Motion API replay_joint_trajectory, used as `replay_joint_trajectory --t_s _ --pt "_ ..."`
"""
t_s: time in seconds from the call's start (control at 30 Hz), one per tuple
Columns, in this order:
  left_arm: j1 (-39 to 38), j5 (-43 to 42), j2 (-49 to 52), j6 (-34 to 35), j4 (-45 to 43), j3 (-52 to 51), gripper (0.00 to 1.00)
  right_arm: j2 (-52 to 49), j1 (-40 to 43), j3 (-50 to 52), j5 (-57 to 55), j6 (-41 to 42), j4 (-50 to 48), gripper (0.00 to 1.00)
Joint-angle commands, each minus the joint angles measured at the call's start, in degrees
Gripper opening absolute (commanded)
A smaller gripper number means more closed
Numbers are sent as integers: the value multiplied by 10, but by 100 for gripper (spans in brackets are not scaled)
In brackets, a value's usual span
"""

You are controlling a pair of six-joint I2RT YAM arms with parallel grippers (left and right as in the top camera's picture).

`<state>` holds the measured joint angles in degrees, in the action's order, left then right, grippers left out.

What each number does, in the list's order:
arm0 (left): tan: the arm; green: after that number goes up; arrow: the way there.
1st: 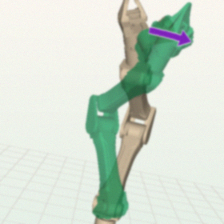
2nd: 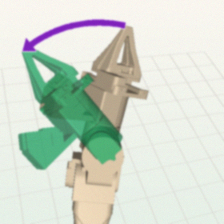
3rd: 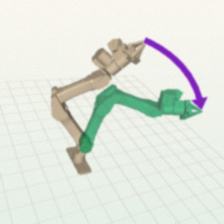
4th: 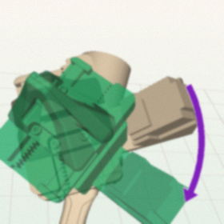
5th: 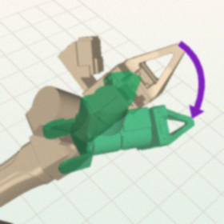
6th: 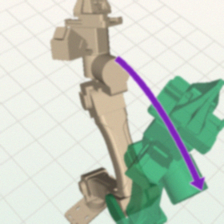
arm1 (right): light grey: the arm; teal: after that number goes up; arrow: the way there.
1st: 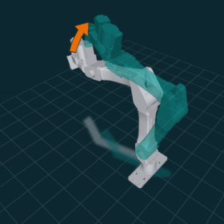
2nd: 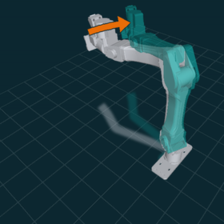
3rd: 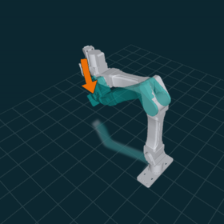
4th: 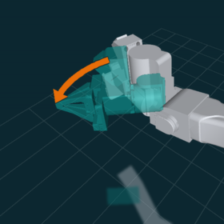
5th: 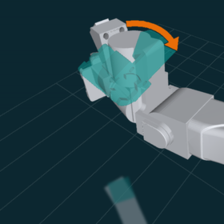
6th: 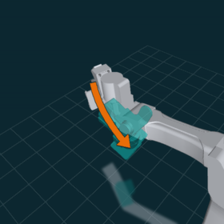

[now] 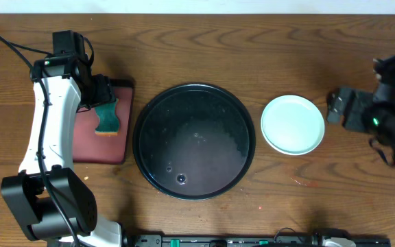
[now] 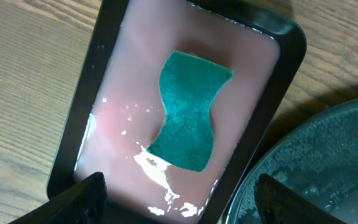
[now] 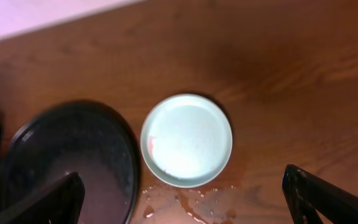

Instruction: Clean dirty plates on tray and stack at the side

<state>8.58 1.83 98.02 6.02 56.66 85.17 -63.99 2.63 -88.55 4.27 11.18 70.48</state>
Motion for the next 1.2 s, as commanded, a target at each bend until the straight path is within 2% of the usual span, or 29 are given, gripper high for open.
replay_joint_trajectory --t_s 0.0,0.3,0.67,0.77,0.93,1.17 --pt "1 1 3 7 3 6 77 46 -5 -8 -2 -10 0 99" --pt "1 1 4 7 3 6 77 135 -5 -8 -2 -10 31 99" --pt "1 1 4 7 3 6 77 146 -5 -5 -44 -21 112 99" --pt "1 1 3 7 3 6 77 150 -4 5 -53 -21 109 99" --pt "1 1 4 7 3 6 77 195 -4 74 -85 -21 25 99" --pt "1 1 4 7 3 6 77 313 -4 284 -79 -45 -200 99"
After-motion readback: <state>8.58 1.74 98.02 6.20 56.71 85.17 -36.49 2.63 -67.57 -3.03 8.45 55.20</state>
